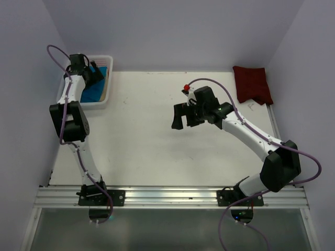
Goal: Fold and stack the t-shirts
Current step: Grab the tshirt from the pile, then move the tshirt to the center of the board
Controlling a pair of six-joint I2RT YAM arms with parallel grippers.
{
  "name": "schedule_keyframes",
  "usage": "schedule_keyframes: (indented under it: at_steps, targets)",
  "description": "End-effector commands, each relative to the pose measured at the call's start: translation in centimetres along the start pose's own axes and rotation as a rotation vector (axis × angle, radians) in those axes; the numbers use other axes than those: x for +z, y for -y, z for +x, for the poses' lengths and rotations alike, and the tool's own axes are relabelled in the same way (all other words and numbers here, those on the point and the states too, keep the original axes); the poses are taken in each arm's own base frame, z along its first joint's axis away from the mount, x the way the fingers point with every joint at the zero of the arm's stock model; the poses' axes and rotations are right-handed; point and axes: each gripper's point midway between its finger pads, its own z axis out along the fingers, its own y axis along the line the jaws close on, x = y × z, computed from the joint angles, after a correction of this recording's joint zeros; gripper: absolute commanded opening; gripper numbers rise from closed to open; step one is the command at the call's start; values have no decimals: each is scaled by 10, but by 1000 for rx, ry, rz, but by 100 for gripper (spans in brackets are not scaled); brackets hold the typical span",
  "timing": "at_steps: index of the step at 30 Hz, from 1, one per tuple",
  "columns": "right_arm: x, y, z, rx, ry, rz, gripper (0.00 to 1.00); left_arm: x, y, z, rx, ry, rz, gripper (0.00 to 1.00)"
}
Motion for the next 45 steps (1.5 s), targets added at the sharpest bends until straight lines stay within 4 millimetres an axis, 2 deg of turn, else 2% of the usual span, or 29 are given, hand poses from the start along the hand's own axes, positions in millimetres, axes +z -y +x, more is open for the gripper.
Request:
schedule_keyframes:
  at_steps: [1, 3, 6, 9, 10, 12, 15, 16, 18, 19, 20, 21, 22, 23, 27, 28, 30, 31, 32, 33, 34, 35, 36, 37, 39, 40, 42, 44, 45]
  targets:
    - [-10, -2, -2, -13, 23, 5, 99, 5, -19, -6, -2, 5, -77, 92]
    - [-10, -2, -2, -11, 23, 5, 99, 9, -20, -4, -4, -2, -80, 86]
    - [-10, -1, -1, -9, 22, 8, 99, 21, -18, 7, 0, -31, -56, 72]
    - [-9, -1, 0, -5, 21, 10, 99, 28, -11, 14, -1, -54, -6, 32]
    - [-9, 0, 1, -3, 18, 13, 99, 27, -7, 14, -1, -56, 15, 2]
    - [-7, 1, 2, 0, 17, 15, 99, 22, -4, 9, -1, -44, 27, 0]
    - [-7, 3, 4, 5, 13, 21, 99, -6, 11, -10, -3, -11, 74, 0]
    - [-6, 3, 5, 6, 12, 21, 99, -34, 24, -30, 5, 47, 104, 0]
    - [-5, 4, 6, 7, 9, 27, 99, -67, 38, -49, 34, 118, 126, 0]
    - [-6, 5, 5, 9, 9, 30, 99, -102, 58, -65, 57, 188, 156, 0]
    - [-6, 6, 5, 7, 12, 36, 99, -119, 69, -70, 73, 218, 173, 0]
    - [-6, 7, 3, 6, 19, 44, 99, -136, 88, -70, 98, 240, 209, 0]
    - [-7, 8, 2, 5, 24, 53, 99, -162, 101, -77, 108, 272, 257, 0]
    - [-9, 8, -1, 3, 34, 57, 99, -175, 110, -78, 117, 280, 285, 0]
    - [-17, 13, -13, -3, 83, 104, 99, -238, 160, -69, 168, 285, 449, 0]
    - [-21, 17, -18, 1, 105, 132, 99, -259, 169, -68, 179, 294, 501, 0]
    - [-29, 22, -25, 11, 146, 179, 99, -281, 176, -66, 167, 294, 557, 0]
    - [-33, 26, -28, 27, 164, 204, 99, -304, 188, -60, 178, 300, 611, 0]
    - [-38, 35, -33, 37, 195, 259, 99, -317, 195, -54, 184, 288, 667, 0]
    - [-44, 40, -37, 50, 222, 292, 99, -321, 199, -46, 169, 266, 706, 0]
    - [-54, 43, -42, 71, 262, 323, 99, -341, 201, -43, 169, 271, 752, 0]
    - [-63, 53, -47, 83, 303, 387, 99, -348, 205, -35, 172, 249, 796, 0]
    - [-71, 60, -51, 95, 334, 431, 99, -348, 207, -23, 162, 216, 816, 0]
    - [-80, 65, -54, 122, 367, 470, 99, -360, 208, -18, 167, 217, 845, 0]
    - [-106, 77, -61, 147, 449, 558, 99, -361, 209, 2, 184, 161, 876, 0]
    - [-114, 80, -63, 159, 478, 580, 99, -369, 209, 8, 192, 154, 894, 0]
    - [-138, 87, -68, 173, 546, 635, 99, -364, 206, 22, 195, 111, 892, 0]
    - [-149, 88, -72, 173, 576, 654, 99, -368, 205, 32, 204, 83, 910, 0]
    - [-155, 89, -73, 172, 588, 659, 99, -363, 205, 43, 201, 49, 908, 0]
